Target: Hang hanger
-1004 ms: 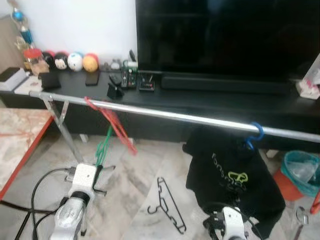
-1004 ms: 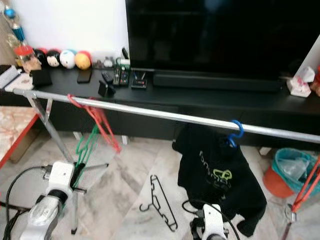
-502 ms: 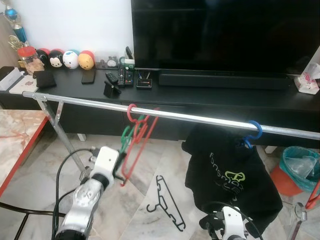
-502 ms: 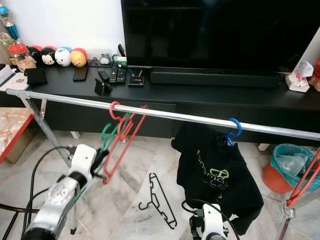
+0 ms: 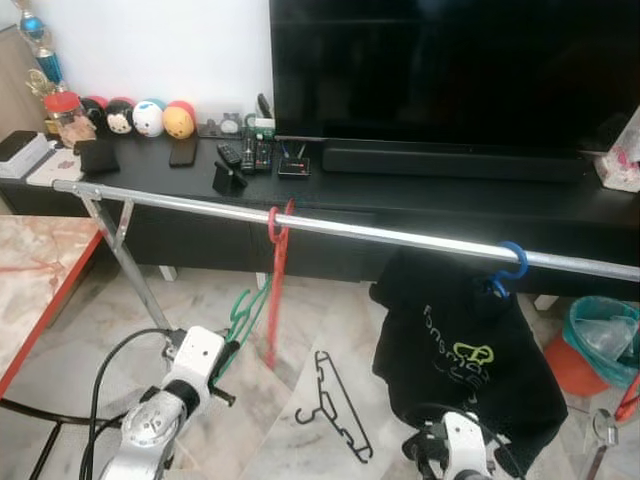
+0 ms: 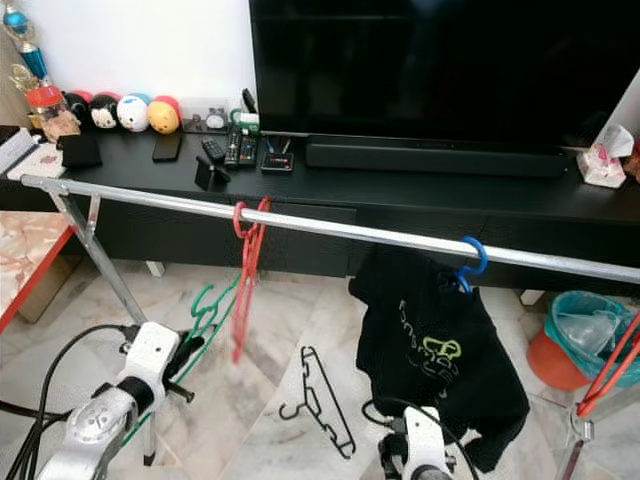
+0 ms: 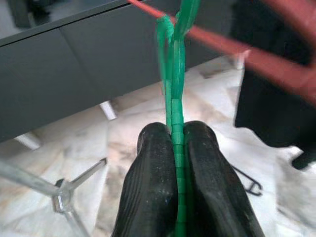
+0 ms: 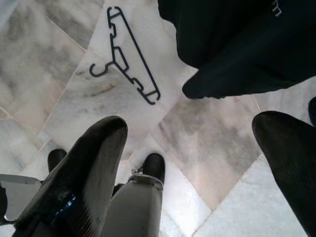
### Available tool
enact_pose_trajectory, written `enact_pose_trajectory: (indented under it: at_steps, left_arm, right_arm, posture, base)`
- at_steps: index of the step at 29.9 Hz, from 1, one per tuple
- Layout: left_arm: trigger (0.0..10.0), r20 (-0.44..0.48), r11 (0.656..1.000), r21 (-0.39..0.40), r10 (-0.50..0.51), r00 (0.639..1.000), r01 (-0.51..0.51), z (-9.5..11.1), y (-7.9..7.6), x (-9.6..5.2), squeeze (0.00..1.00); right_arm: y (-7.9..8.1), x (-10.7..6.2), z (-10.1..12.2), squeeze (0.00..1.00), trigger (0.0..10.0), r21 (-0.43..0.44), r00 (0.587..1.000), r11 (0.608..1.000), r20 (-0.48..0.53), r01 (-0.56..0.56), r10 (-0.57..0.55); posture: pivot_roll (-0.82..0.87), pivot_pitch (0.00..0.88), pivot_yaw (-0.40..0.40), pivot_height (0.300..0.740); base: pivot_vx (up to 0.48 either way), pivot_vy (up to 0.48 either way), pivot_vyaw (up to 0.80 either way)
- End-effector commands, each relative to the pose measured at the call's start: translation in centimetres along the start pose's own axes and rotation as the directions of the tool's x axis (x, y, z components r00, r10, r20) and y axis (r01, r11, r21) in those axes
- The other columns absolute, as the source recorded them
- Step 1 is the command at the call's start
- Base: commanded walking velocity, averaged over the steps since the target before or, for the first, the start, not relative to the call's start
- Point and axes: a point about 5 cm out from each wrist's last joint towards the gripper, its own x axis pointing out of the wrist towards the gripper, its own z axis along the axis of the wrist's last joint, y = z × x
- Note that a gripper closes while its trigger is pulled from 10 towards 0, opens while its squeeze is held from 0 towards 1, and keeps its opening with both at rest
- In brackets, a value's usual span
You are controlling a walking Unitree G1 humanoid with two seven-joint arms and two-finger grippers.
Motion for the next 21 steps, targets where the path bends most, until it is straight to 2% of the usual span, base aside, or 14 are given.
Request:
enact_pose_trajectory:
  at_steps: [1,3,6,9,10,11,15,19,21]
  left_arm:
    - [10.0,0.014,0.997,0.005,-0.079,0.997,0.079,0.8,-0.6,-0.4,0.0]
    - [10.0,-0.001,0.994,0.025,-0.104,0.995,0.104,0.8,-0.6,-1.2,0.0]
    - [10.0,-0.04,0.995,0.051,-0.081,0.996,0.083,0.0,-0.3,-1.7,0.0]
    - [10.0,-0.106,0.997,0.074,0.0,0.994,0.008,-1.4,0.4,-2.1,0.0]
    - [10.0,-0.106,0.997,0.074,0.0,0.994,0.008,-1.4,0.4,-2.1,0.0]
    - [10.0,-0.137,0.995,0.088,0.057,0.989,-0.045,-1.9,0.8,-2.0,0.0]
    - [10.0,-0.181,0.994,0.078,0.095,0.979,-0.082,-2.7,1.0,-2.2,0.0]
    - [10.0,-0.238,0.997,0.065,0.046,0.97,-0.032,-3.3,0.5,-2.6,0.0]
    - [10.0,-0.29,0.995,0.074,-0.039,0.956,0.064,-4.2,-0.5,-3.0,0.0]
  right_arm:
    - [0.1,0.0,0.1,0.0,10.0,-0.002,1.0,1.0,-0.002,-0.003,0.003]
    - [0.1,0.1,0.2,0.0,10.0,-0.005,1.0,1.0,-0.002,-0.004,0.004]
    - [0.1,0.1,0.2,0.0,10.0,-0.011,1.0,1.0,-0.002,-0.006,0.006]
    - [0.1,0.1,0.3,0.0,10.0,-0.019,1.0,1.0,-0.002,-0.011,0.011]
    - [0.1,0.1,0.3,0.0,10.0,-0.019,1.0,1.0,-0.002,-0.011,0.011]
    - [0.1,0.1,0.3,0.0,10.0,-0.018,1.0,1.0,-0.002,-0.011,0.011]
    - [0.1,0.1,0.3,0.0,10.0,-0.018,1.0,1.0,-0.002,-0.009,0.009]
    - [0.1,0.1,0.3,0.0,10.0,-0.018,1.0,1.0,-0.003,-0.008,0.008]
    - [0.1,0.1,0.3,0.0,10.0,-0.025,1.0,1.0,-0.005,-0.011,0.011]
  posture:
    - [0.02,0.0,-0.022,0.736]
    - [0.02,0.0,-0.022,0.736]
    - [0.03,0.0,-0.025,0.736]
    - [0.03,0.0,-0.024,0.736]
    - [0.03,0.0,-0.024,0.736]
    - [0.02,0.0,-0.023,0.736]
    - [0.02,0.0,-0.023,0.736]
    - [0.02,0.0,-0.023,0.736]
    - [0.03,0.0,-0.026,0.736]
  base:
    - [0.0,0.0,0.0]
    - [0.0,0.0,0.0]
    - [0.0,0.0,0.0]
    - [0.0,0.0,0.0]
    - [0.0,0.0,0.0]
    - [0.0,0.0,0.0]
    - [0.0,0.0,0.0]
    - [0.0,0.0,0.0]
    - [0.0,0.0,0.0]
